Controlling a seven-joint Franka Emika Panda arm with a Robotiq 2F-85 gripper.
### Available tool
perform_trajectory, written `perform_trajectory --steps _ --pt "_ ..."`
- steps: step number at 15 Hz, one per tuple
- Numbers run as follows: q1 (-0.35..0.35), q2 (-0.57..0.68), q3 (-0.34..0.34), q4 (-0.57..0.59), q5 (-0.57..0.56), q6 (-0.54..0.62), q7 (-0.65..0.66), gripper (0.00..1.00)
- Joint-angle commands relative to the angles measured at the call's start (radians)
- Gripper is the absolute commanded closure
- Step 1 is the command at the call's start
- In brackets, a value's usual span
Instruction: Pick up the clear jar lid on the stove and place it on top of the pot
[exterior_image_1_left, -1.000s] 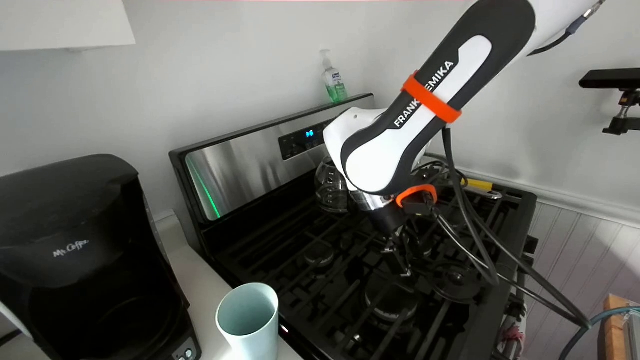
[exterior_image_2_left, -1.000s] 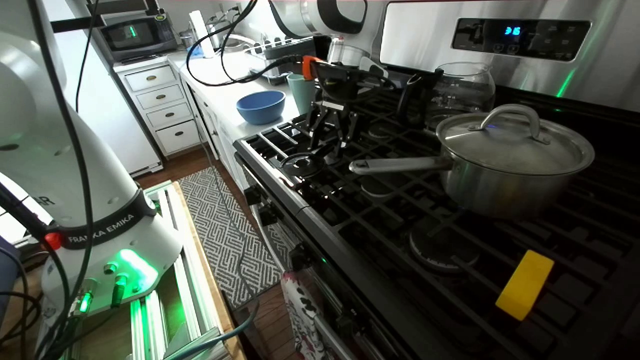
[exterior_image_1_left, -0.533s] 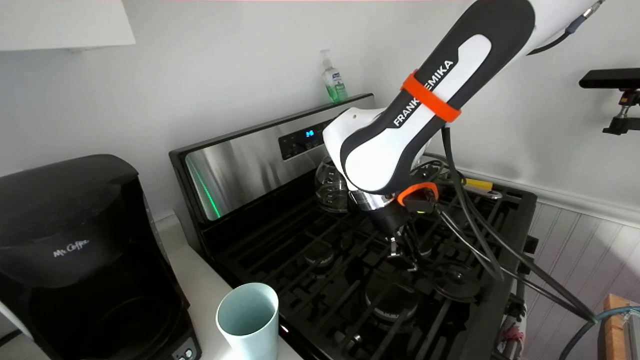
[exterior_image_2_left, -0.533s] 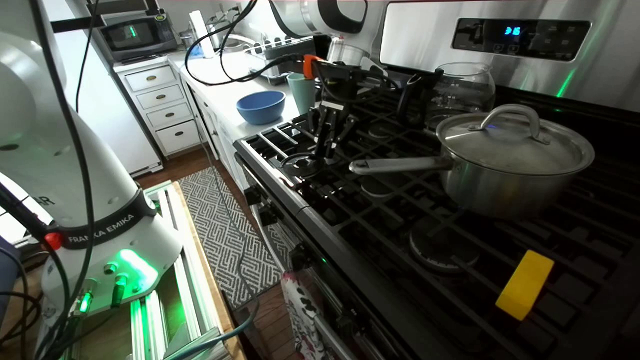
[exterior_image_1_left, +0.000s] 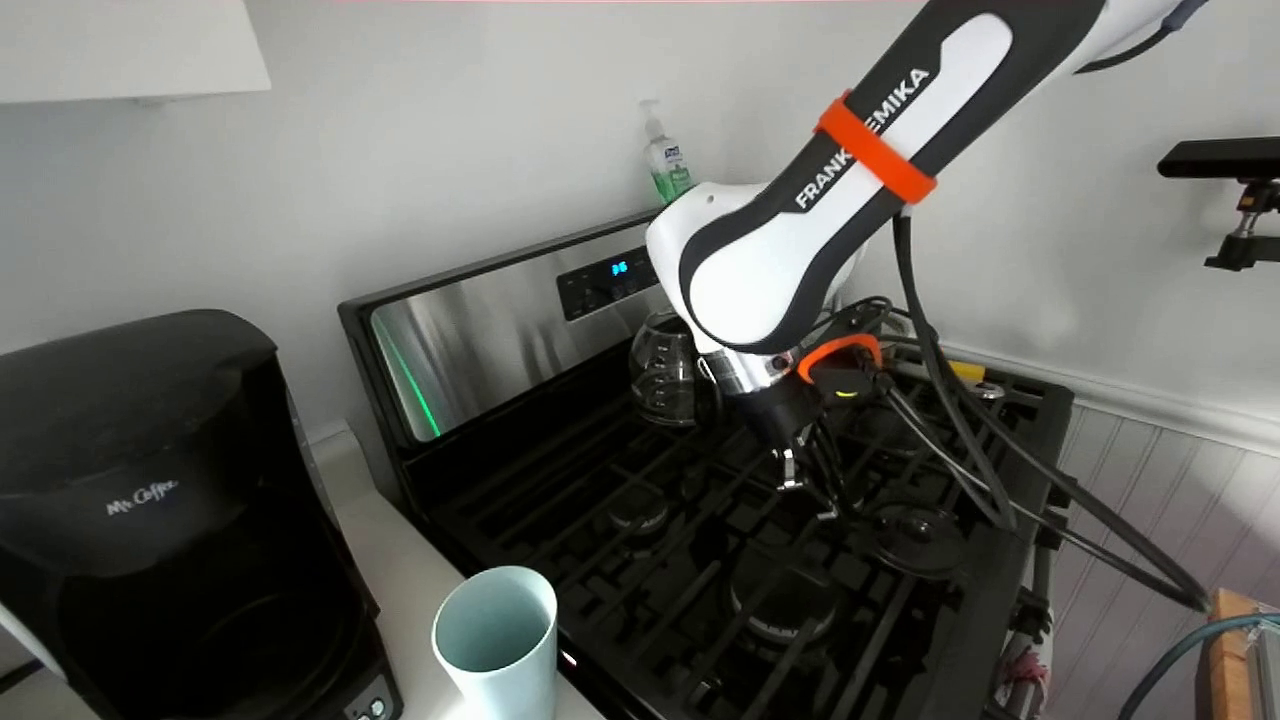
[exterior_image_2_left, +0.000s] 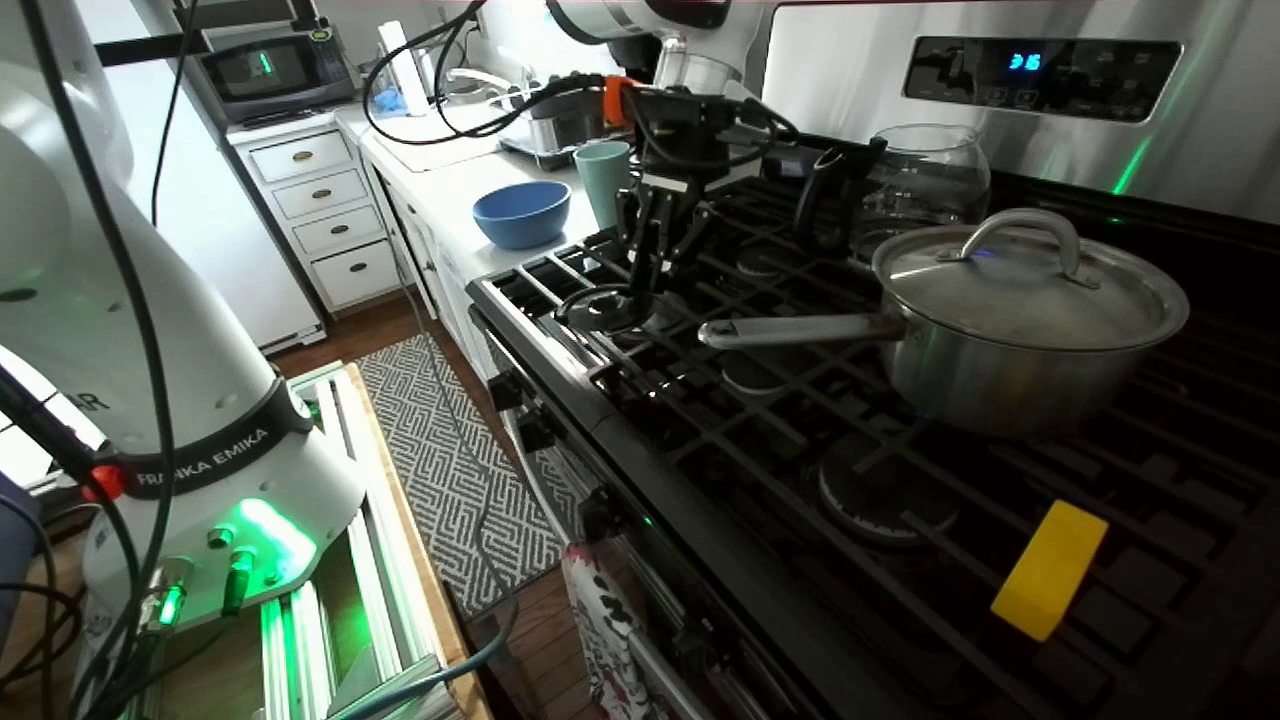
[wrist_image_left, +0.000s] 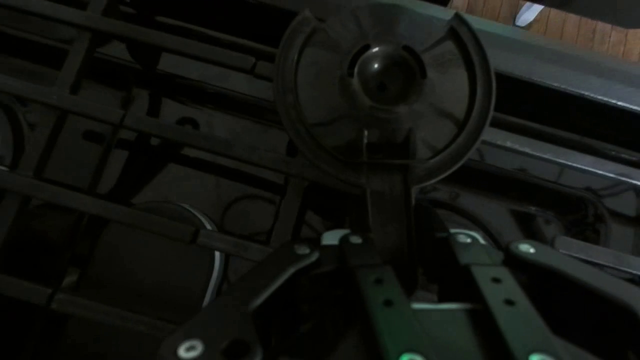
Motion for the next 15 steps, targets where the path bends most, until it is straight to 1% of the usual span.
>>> perform_trajectory --steps 1,2,6,7,8,9,11,12,13,15 --pt "-0.021 -0.150 -0.007 -0.050 -0.054 -0.053 -0.089 0.93" --pt "-0.024 -0.181 -0.009 -0.062 -0.098 -0.077 -0.157 0.93" --pt "-0.032 -0.290 -0.019 -0.104 -0.231 -0.146 -0.329 0.93" --pt "-0.038 -0.301 -0.024 -0.093 -0.214 -0.152 -0.397 0.93" --pt "-0.042 -0.303 -0.032 -0.078 -0.151 -0.174 -0.419 0.93" --pt "-0.031 -0.260 -0.025 -0.063 -0.180 -0.150 -0.344 0.73" --pt "-0.035 -0.283 -0.032 -0.063 -0.174 -0.163 -0.385 0.73" --pt "-0.035 -0.285 -0.034 -0.063 -0.173 -0.164 -0.391 0.93" --pt "-0.041 -0.298 -0.041 -0.061 -0.188 -0.138 -0.475 0.93" --pt "-0.052 -0.306 -0.052 -0.034 -0.294 -0.110 -0.565 0.93"
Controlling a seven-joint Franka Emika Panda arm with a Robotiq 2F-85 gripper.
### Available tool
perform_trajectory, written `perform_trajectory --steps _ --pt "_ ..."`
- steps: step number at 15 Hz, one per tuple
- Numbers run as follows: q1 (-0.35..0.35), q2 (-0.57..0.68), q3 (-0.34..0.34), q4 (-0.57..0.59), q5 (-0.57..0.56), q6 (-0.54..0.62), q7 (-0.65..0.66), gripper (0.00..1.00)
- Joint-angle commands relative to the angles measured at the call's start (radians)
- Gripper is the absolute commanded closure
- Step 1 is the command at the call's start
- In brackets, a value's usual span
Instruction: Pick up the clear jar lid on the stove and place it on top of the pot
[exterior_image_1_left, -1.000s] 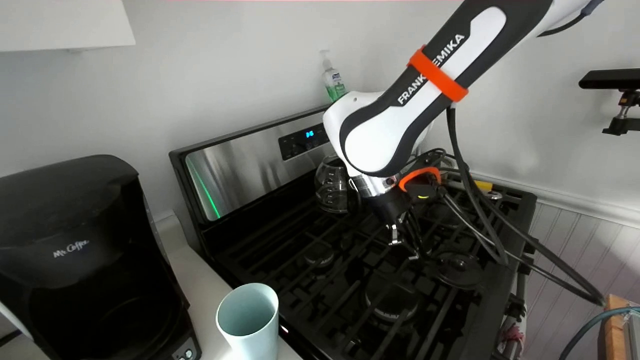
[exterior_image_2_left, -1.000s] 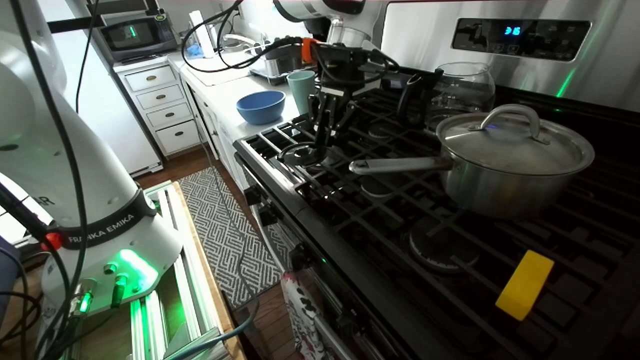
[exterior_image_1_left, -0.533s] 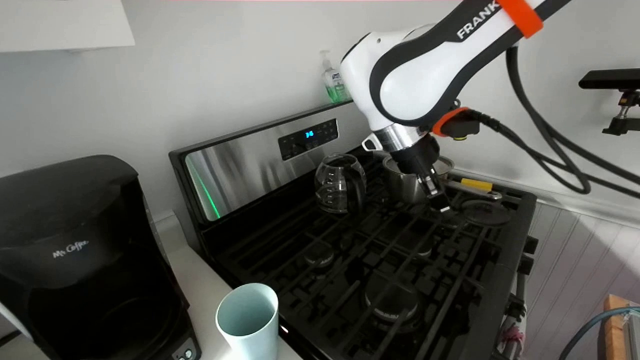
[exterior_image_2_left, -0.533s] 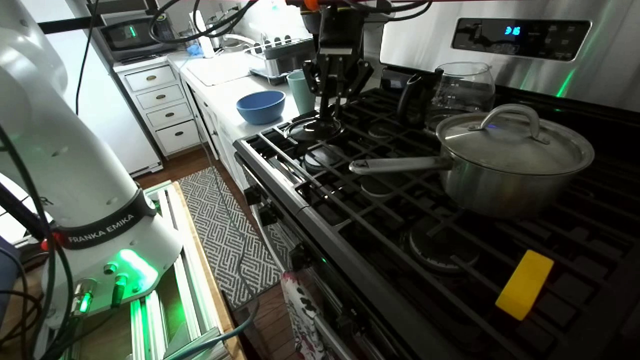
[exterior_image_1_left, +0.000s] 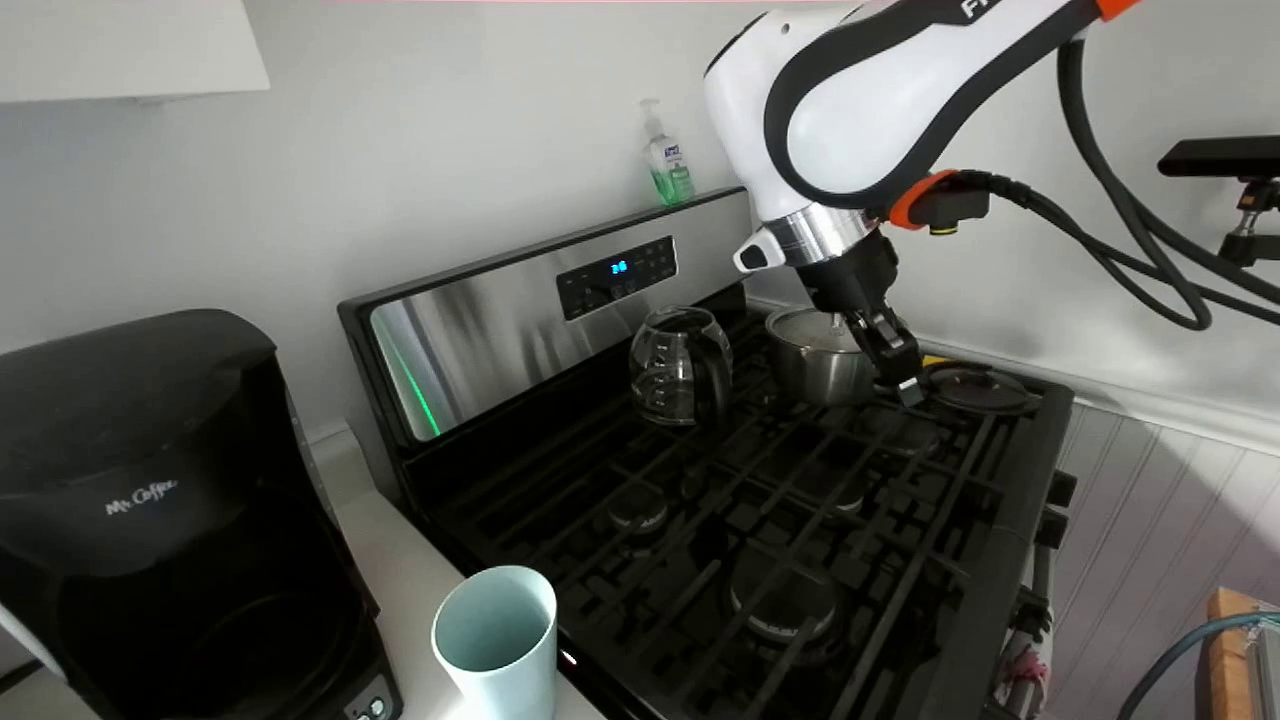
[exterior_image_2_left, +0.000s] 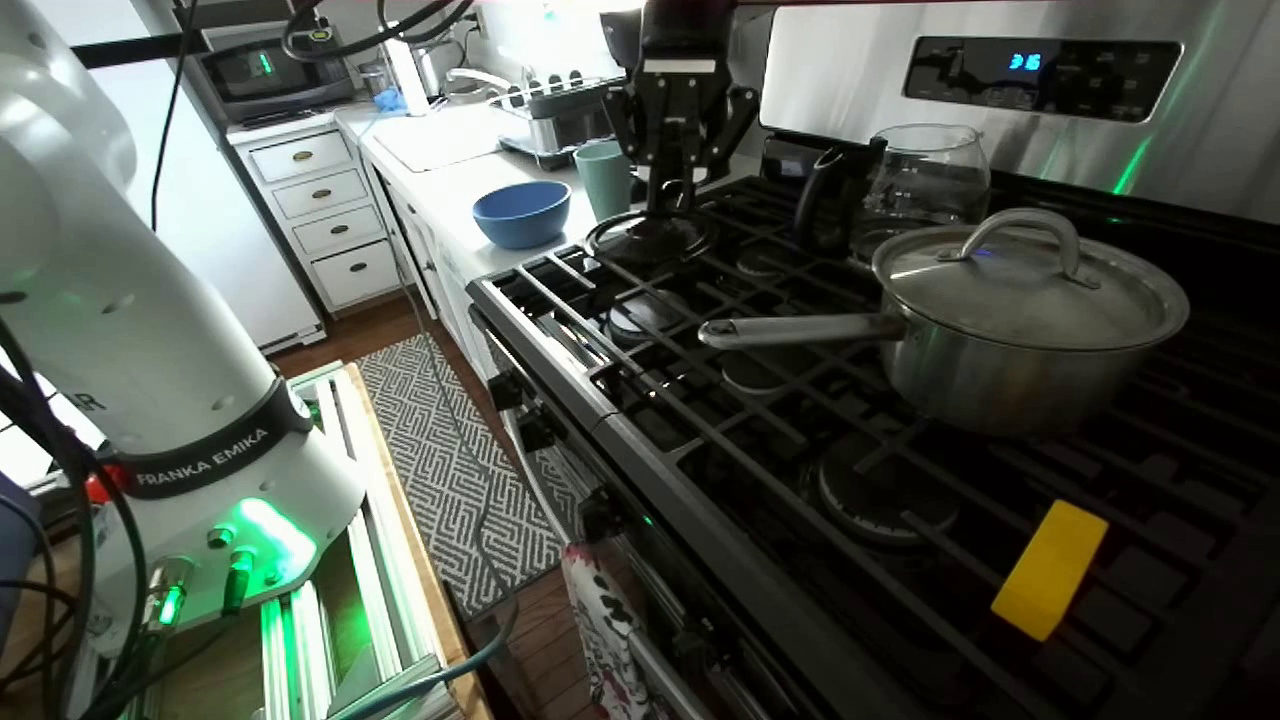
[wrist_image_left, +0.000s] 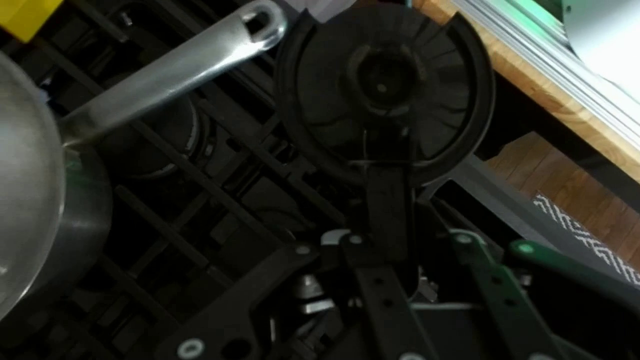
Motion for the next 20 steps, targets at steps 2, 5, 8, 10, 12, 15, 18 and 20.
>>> perform_trajectory --steps 2,5,8,10,12,15,18,20 --pt "-0.029 -0.003 -0.035 0.086 -0.145 0.044 -0.187 0.93" --pt "-0.052 0.037 -0.063 0.196 -0.118 0.037 -0.242 0.93" --pt "-0.078 0.079 -0.088 0.267 -0.031 0.035 -0.352 0.93" --pt "-0.073 0.040 -0.080 0.224 -0.068 0.041 -0.307 0.73" --pt "-0.076 0.044 -0.081 0.213 -0.080 0.076 -0.345 0.93" --pt "-0.089 0.044 -0.096 0.166 -0.267 0.152 -0.419 0.93" --pt "-0.119 0.052 -0.121 0.104 -0.369 0.316 -0.497 0.93" --pt "-0.145 0.068 -0.141 0.076 -0.371 0.439 -0.561 0.93"
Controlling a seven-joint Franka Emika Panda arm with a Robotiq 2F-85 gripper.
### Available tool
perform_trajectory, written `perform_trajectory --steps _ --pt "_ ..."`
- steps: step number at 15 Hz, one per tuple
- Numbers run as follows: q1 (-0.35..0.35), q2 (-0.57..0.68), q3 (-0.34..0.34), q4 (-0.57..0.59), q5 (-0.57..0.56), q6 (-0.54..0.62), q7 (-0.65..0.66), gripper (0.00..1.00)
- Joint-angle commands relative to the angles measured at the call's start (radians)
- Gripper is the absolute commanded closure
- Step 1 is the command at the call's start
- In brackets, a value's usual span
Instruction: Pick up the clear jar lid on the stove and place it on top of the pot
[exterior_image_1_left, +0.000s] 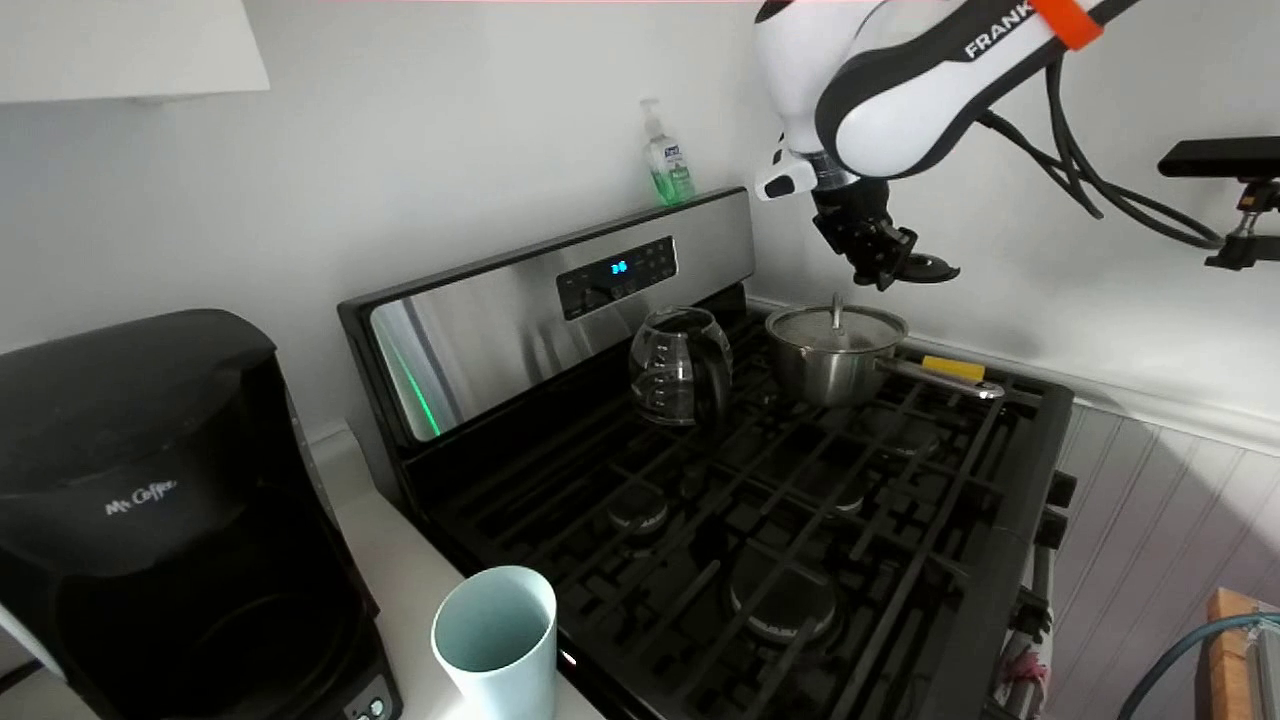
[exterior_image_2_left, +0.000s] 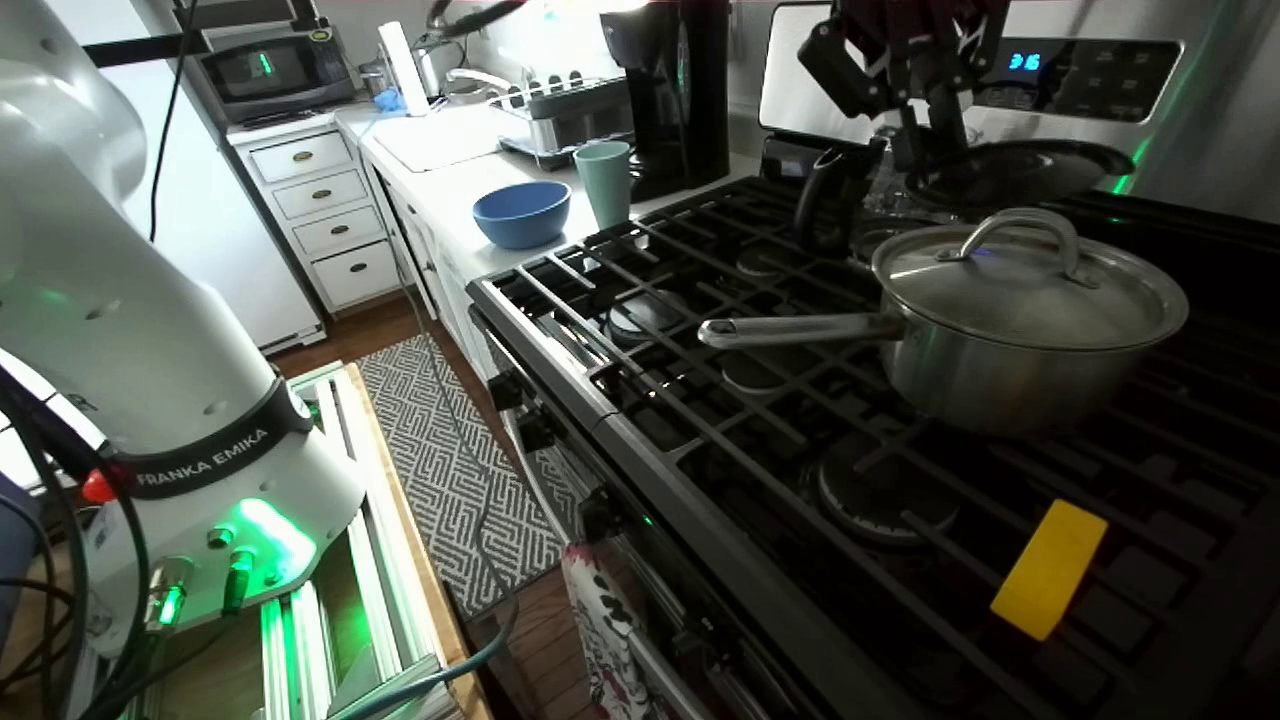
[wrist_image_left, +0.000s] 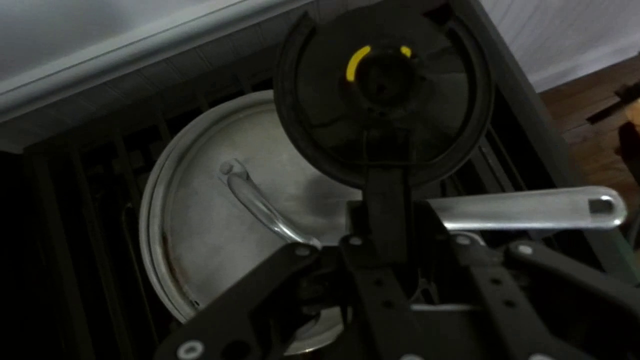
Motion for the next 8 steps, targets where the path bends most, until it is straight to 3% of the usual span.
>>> perform_trajectory --steps 1,8 --pt "-0.049 0.007 -0.028 -0.067 -0.021 0.211 -0.147 0.93" --pt "-0.069 0.012 -0.036 -0.147 -0.016 0.399 -0.338 0.93"
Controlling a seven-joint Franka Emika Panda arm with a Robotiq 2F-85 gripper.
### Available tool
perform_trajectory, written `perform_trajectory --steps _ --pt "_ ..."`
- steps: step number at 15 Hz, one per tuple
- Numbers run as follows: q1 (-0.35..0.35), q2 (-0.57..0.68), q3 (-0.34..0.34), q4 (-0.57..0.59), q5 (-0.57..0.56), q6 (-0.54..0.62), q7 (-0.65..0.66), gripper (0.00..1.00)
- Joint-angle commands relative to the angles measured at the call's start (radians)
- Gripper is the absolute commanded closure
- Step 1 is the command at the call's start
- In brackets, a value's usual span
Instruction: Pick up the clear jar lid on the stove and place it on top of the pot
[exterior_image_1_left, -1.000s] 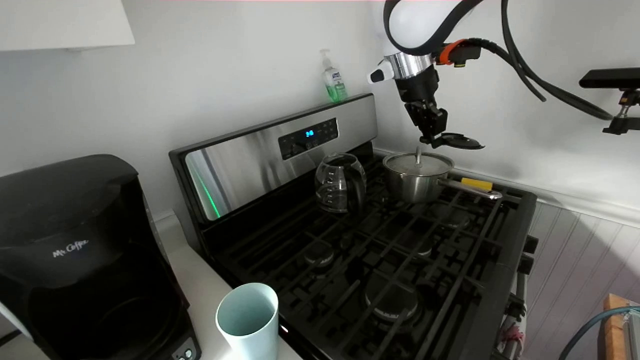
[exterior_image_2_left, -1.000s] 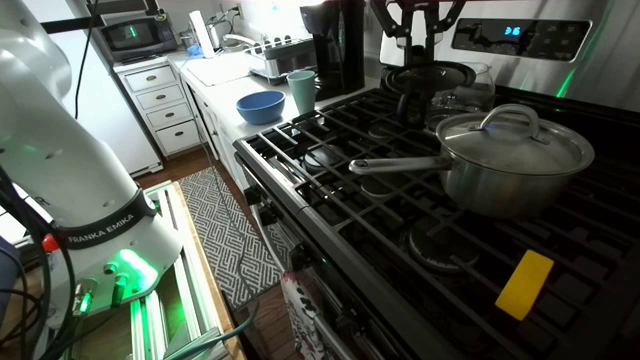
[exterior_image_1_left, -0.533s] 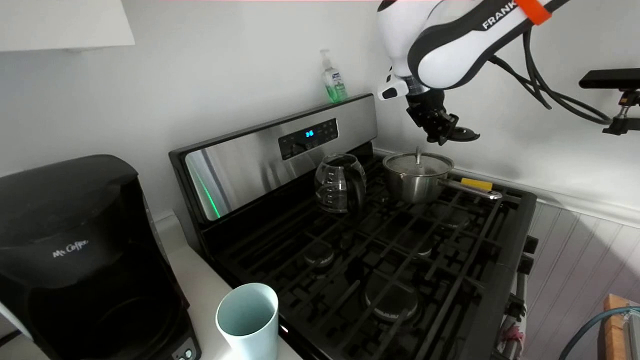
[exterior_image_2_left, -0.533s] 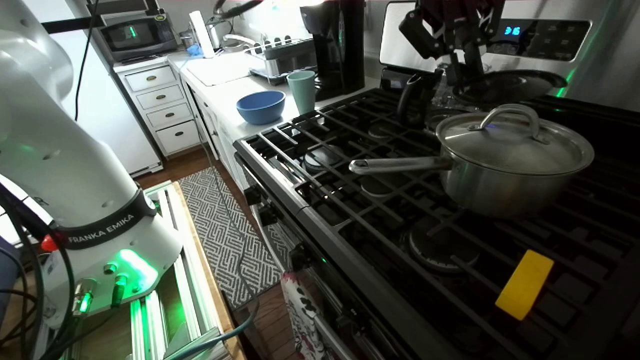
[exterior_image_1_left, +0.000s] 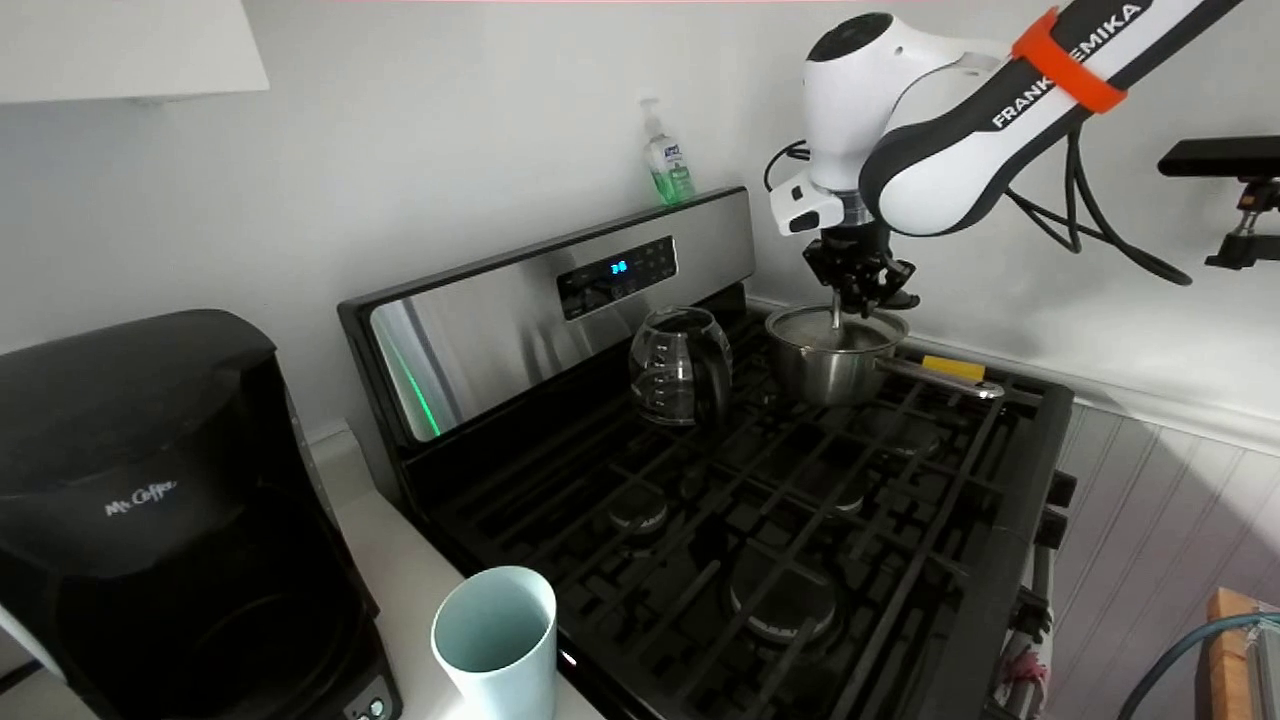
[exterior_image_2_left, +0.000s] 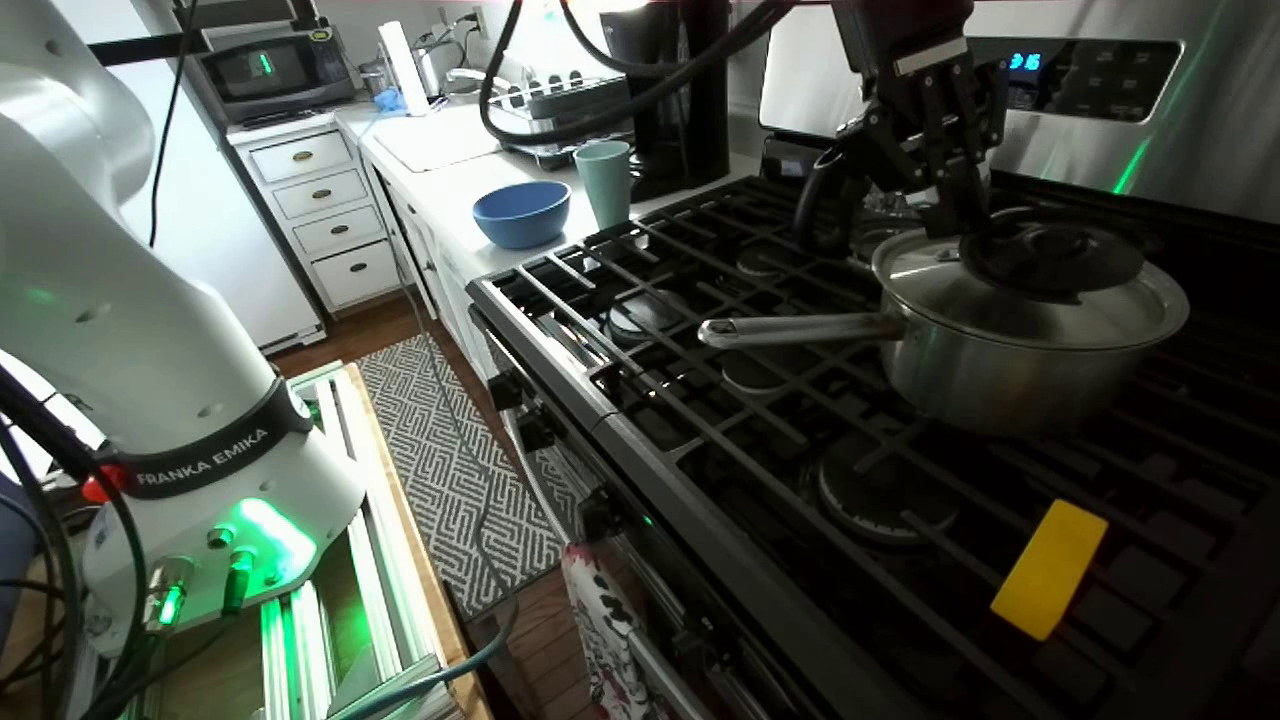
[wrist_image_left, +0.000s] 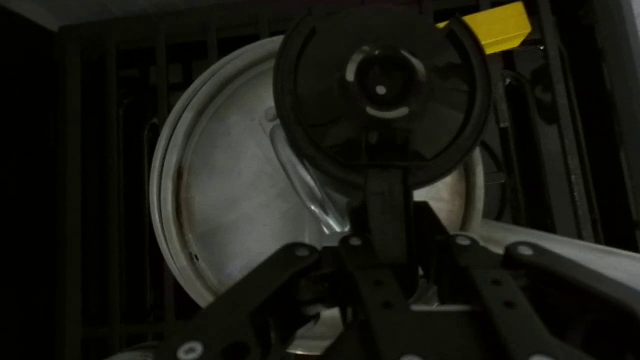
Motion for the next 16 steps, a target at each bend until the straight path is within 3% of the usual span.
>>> perform_trajectory --steps 1,2,3,9,11,16 --pt "-0.013 -0.018 -0.003 -0.042 -0.002 0.068 -0.093 0.93" --pt "-0.015 -0.018 -0.006 -0.044 -0.002 0.070 -0.103 0.93" --pt "-0.016 -0.018 -0.009 -0.046 -0.003 0.066 -0.107 0.55" --pt "-0.014 -0.021 -0.017 -0.038 -0.004 0.044 -0.104 0.12" --pt "0.000 -0.063 -0.009 -0.045 0.002 -0.006 -0.060 0.02" --pt "0.051 -0.200 0.041 -0.054 0.137 -0.242 0.187 0.00"
